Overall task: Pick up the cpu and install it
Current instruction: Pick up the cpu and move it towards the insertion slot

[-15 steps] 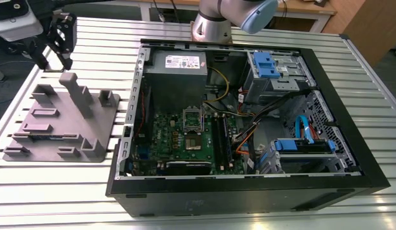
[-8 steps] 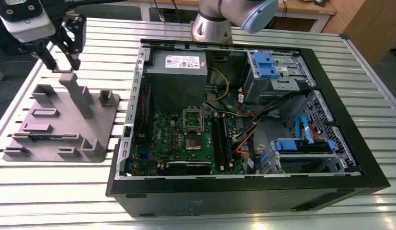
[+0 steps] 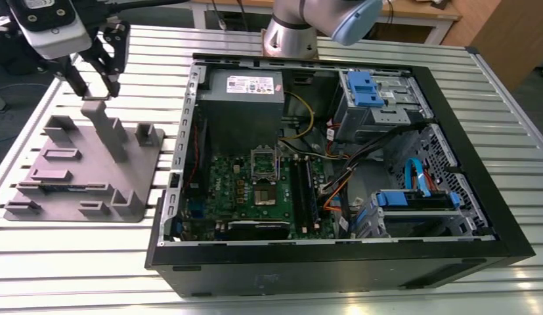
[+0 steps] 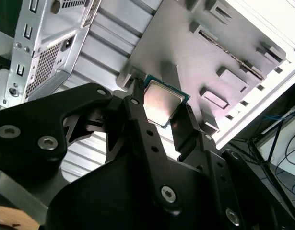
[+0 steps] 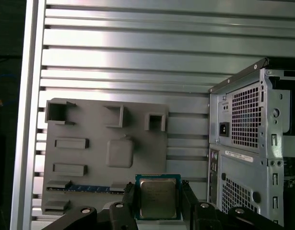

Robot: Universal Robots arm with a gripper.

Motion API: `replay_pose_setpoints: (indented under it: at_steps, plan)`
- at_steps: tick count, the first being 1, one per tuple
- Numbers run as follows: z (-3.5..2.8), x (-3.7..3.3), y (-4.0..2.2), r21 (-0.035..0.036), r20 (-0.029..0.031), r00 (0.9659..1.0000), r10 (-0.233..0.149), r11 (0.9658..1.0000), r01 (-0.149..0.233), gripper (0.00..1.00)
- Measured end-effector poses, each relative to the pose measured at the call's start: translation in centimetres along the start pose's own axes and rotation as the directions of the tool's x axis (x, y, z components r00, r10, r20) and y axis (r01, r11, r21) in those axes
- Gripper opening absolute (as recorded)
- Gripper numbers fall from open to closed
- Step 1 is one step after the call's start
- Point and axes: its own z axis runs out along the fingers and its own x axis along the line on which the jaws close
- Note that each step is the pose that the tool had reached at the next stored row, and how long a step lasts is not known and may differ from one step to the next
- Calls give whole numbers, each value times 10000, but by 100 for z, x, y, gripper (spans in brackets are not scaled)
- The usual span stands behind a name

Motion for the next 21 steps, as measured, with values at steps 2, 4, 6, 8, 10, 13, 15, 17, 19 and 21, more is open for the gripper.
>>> replay_pose_setpoints:
  at_steps: [2,4,6,8,10,13,15,17,19,21]
  plan:
    - [4,-40,-1,3,-6,10000,0,10000,0,47]
    - [8,-80,-2,6,-13,10000,1,10000,-1,47]
    - [12,-123,-3,11,-21,10000,1,10000,-1,47]
    - [15,-168,-5,15,-31,10000,1,10000,-1,47]
    - [19,-213,-6,19,-41,10000,2,10000,-2,47]
    - [27,-282,-8,25,-56,10000,5,10000,-4,47]
    - [33,-327,-9,28,-64,10000,5,10000,-5,47]
    - [39,-380,-11,32,-76,10000,5,10000,-5,47]
    - [45,-443,-13,33,-91,10000,7,10000,-6,47]
    - [51,-514,-14,35,-110,9999,9,10000,-9,47]
